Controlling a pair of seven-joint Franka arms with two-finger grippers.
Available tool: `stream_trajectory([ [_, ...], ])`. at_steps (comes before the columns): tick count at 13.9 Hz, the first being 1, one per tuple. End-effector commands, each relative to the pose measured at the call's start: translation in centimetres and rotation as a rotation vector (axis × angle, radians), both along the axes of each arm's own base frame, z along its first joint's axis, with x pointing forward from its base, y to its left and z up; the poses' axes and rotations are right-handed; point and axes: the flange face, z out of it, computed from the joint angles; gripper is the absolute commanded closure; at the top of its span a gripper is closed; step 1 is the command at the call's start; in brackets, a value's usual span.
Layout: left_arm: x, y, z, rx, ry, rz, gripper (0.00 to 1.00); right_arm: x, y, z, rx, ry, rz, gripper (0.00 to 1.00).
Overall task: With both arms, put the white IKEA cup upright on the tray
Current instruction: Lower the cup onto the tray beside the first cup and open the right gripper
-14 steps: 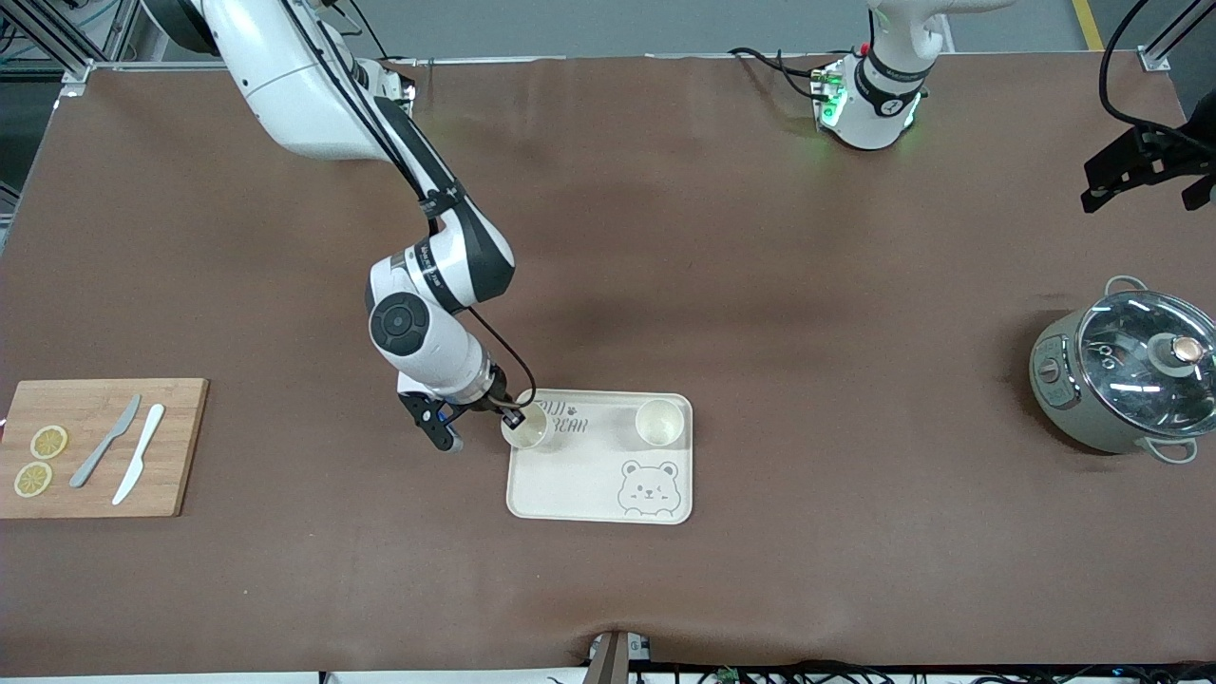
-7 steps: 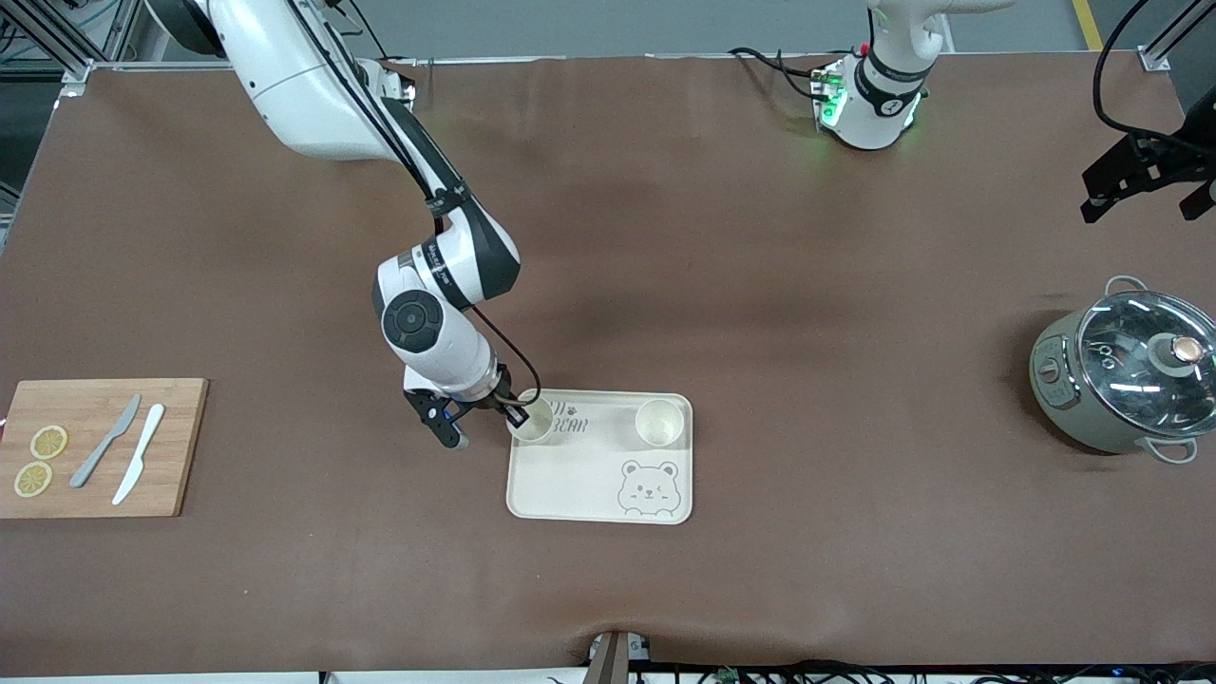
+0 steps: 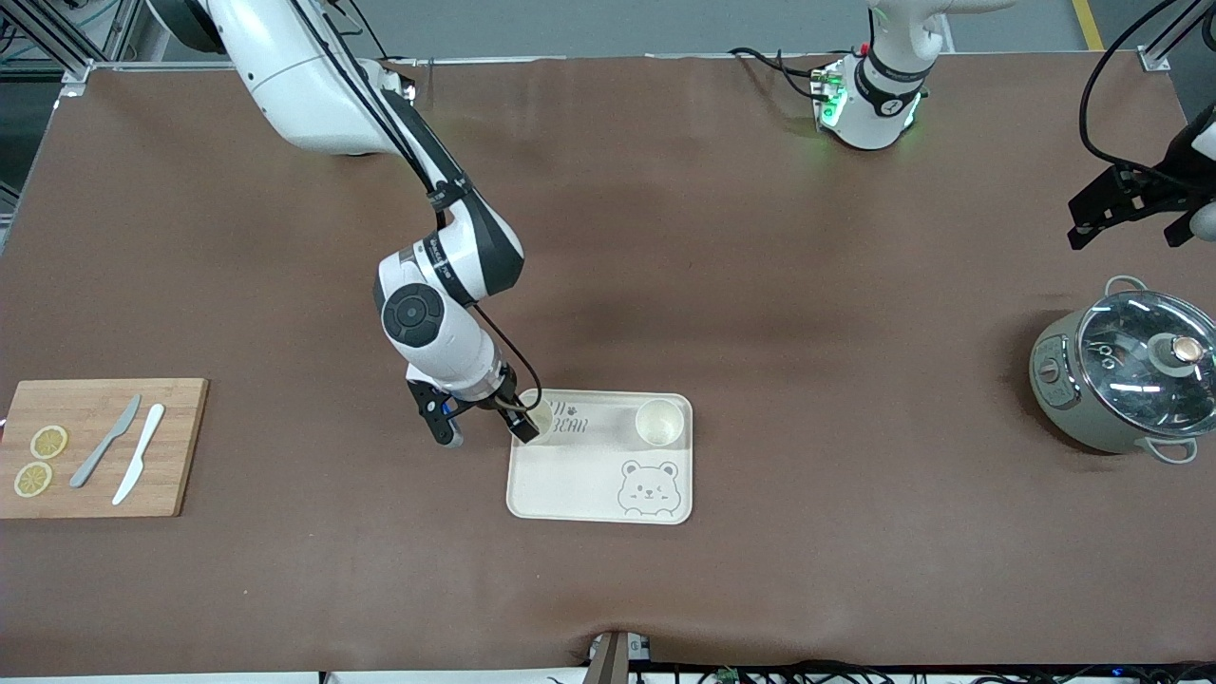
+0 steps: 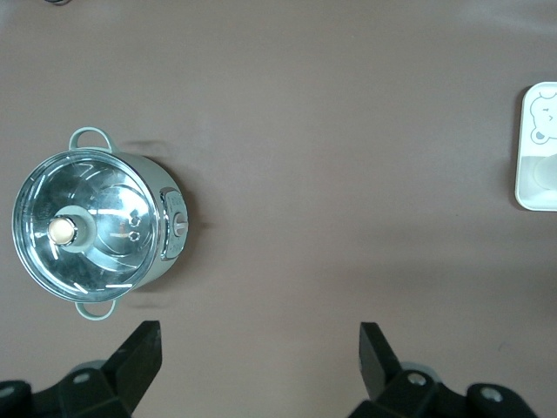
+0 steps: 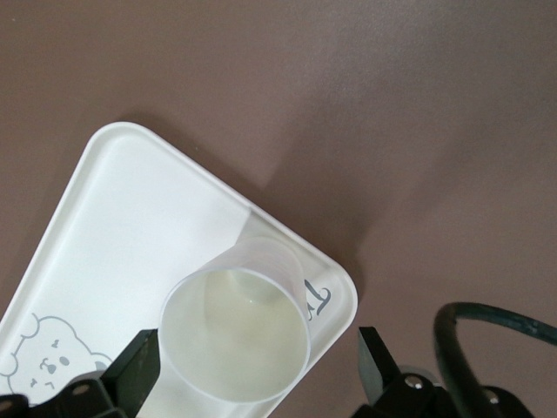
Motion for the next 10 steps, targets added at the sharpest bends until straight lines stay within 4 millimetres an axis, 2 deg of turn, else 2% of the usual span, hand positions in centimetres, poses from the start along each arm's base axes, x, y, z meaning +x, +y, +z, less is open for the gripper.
stream_trajectory([
  [1, -0.5, 0.0, 0.9, -0.007, -0.023, 0.026, 0.0, -0.6, 0.0, 4.6, -0.023, 0.038, 0.023, 0.0],
  [2, -0.5, -0.1, 1.2, -0.008, -0.03, 0.041, 0.0, -0.2, 0.1, 7.1, -0.032, 0.054, 0.036, 0.0],
  [3, -0.4, 0.0, 1.2, -0.008, -0.03, 0.043, 0.0, 0.1, -0.1, 8.6, -0.045, 0.088, 0.043, 0.0],
  [7, 0.0, -0.2, 0.8, -0.008, -0.029, 0.039, 0.0, 1.3, 0.2, 13.6, -0.018, 0.049, 0.086, 0.0],
  [8, 0.0, -0.1, 0.8, -0.008, -0.029, 0.041, 0.0, 1.8, -0.8, 14.5, -0.005, 0.046, 0.066, 0.0],
  [9, 0.0, -0.1, 0.8, -0.007, -0.029, 0.044, 0.0, 2.7, -3.8, 15.7, 0.019, 0.076, 0.02, 0.0],
  [10, 0.1, -0.1, 0.5, -0.006, -0.023, 0.047, 0.0, 2.9, -5.6, 16.2, 0.026, 0.12, -0.001, 0.0],
])
